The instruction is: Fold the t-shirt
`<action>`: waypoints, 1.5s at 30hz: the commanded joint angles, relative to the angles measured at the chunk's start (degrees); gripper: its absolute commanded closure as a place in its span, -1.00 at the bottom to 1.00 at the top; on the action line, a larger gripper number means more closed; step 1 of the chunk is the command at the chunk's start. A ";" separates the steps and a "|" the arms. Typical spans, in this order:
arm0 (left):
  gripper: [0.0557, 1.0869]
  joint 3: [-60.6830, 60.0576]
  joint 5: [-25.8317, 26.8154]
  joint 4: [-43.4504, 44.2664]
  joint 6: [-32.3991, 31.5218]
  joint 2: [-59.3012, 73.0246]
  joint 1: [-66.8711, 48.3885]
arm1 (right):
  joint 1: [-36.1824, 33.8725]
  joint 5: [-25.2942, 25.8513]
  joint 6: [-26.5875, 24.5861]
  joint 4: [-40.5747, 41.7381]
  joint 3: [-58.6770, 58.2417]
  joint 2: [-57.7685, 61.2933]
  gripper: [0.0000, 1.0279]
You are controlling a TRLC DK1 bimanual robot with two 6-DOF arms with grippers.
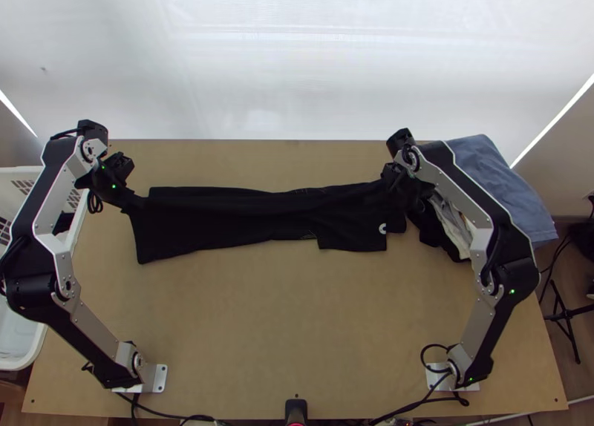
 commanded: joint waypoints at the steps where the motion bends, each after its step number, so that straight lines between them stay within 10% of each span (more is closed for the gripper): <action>1: 0.93 0.43 -0.10 -0.58 0.13 -0.11 0.01 | -0.26 0.03 -0.12 1.29 -0.23 1.22 0.44; 18: 0.93 1.22 -0.10 -1.99 0.30 -1.07 0.80 | -0.17 0.03 -0.03 3.40 1.53 4.83 0.45; 21: 0.93 0.96 -0.10 -2.43 0.30 -1.69 0.98 | 0.10 0.03 0.14 4.45 1.35 4.56 0.95; 45: 0.93 -2.56 9.13 -7.18 -7.43 -19.44 -4.30 | -5.97 -10.95 -2.32 -10.14 2.41 -26.20 0.94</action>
